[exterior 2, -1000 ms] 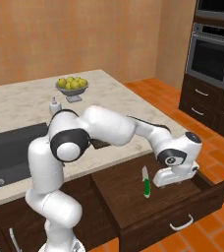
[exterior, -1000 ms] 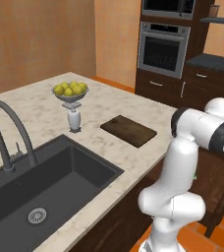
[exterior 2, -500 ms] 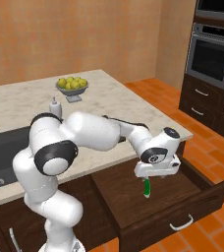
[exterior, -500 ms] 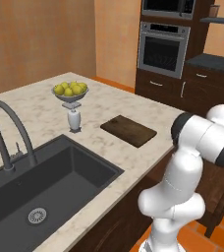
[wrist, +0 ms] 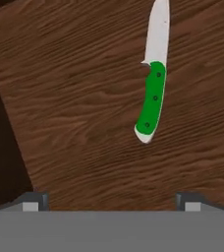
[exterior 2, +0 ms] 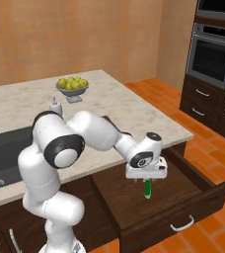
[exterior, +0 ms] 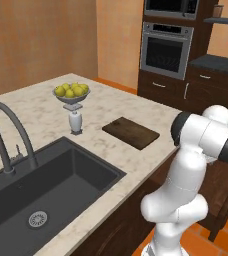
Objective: Pick up the knife from the drawer and place it on the cutting board. Then place the meat from the plate to the cutting board.
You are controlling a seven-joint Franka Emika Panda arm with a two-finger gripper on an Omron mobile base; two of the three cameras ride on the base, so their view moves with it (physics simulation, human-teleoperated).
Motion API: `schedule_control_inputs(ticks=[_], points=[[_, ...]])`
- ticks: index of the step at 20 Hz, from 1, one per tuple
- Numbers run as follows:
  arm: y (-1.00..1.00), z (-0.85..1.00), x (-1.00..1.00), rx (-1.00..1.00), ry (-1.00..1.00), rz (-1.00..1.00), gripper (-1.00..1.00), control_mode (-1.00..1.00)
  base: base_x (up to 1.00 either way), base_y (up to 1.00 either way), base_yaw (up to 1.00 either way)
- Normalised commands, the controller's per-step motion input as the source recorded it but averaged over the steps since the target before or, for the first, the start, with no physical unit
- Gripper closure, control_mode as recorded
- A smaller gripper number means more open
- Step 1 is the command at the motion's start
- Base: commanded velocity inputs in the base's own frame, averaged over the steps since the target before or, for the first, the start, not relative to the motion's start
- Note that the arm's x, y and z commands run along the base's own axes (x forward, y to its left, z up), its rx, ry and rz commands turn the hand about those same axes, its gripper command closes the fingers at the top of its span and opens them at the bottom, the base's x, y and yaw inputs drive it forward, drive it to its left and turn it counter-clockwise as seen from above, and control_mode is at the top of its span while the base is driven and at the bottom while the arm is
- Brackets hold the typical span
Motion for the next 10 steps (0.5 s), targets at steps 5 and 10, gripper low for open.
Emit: schedule_control_inputs(ticks=[5,10], points=[[-0.06,-0.38,0.34,0.0,0.1,0.0,-1.0,-1.0,0.0,0.0,0.0],[-0.23,-0.45,0.21,0.0,0.03,0.0,-1.0,-1.0,0.0,0.0,0.0]])
